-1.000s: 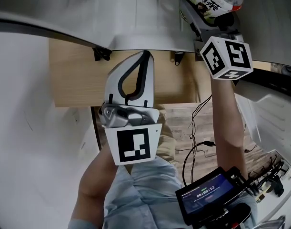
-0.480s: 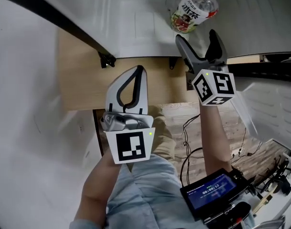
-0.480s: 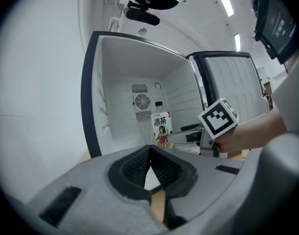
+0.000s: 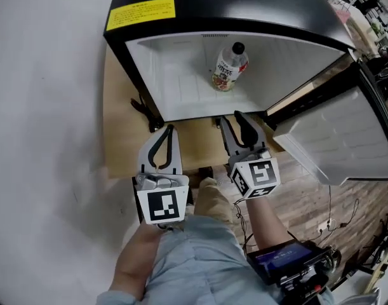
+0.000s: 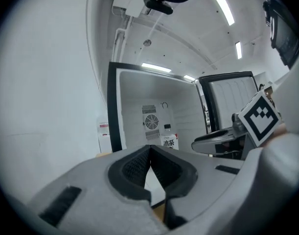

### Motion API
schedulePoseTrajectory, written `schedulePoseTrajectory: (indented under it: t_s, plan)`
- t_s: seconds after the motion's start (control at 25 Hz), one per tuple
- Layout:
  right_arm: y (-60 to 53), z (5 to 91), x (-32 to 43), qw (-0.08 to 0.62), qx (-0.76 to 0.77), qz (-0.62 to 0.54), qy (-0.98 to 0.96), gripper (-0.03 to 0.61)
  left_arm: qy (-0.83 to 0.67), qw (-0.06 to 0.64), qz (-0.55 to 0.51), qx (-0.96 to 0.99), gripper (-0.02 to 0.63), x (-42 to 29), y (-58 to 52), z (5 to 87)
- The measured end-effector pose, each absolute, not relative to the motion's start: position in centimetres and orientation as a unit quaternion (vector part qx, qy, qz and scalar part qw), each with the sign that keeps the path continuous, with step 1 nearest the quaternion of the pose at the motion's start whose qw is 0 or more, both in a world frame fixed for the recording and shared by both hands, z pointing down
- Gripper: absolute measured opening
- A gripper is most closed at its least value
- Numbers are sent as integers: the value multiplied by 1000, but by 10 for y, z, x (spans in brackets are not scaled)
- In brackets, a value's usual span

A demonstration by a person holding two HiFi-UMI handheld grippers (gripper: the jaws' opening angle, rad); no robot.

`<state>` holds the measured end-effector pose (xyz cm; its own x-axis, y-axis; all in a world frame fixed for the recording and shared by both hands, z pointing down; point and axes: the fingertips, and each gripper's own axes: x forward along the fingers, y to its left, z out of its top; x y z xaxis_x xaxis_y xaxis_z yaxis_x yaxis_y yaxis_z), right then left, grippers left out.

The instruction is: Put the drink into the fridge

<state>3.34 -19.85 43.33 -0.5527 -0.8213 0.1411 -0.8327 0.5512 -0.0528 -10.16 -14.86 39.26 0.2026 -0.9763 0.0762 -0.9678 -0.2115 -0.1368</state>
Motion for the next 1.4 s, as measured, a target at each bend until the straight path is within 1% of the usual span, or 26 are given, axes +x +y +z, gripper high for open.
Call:
schedulePoseTrajectory:
  t_s: [0.04,0.16,0.32,0.52,0.72,0.96,1.4]
  plan:
    - [-195,422,31,44,475,45,-878,119,628,36,-63,-775,9,-104,-149,383]
    - [-175,389,29,21,484,30,-874,60,632,36,-49,-773,9,-113,-138,360]
    - [-158,358,24,16,484,-20,-875,9,642,53,-42,-764,9,-123,-128,335]
    - [-151,338,21,12,486,-51,-872,6,645,92,-34,-758,9,-132,-125,310]
    - [-142,323,20,13,490,-79,-868,6,646,106,-25,-756,9,-136,-120,297]
    - [-137,315,16,14,488,-98,-867,5,645,100,-20,-757,9,-135,-118,294]
    - [-130,316,18,16,491,-99,-865,5,644,94,-10,-759,9,-135,-113,296]
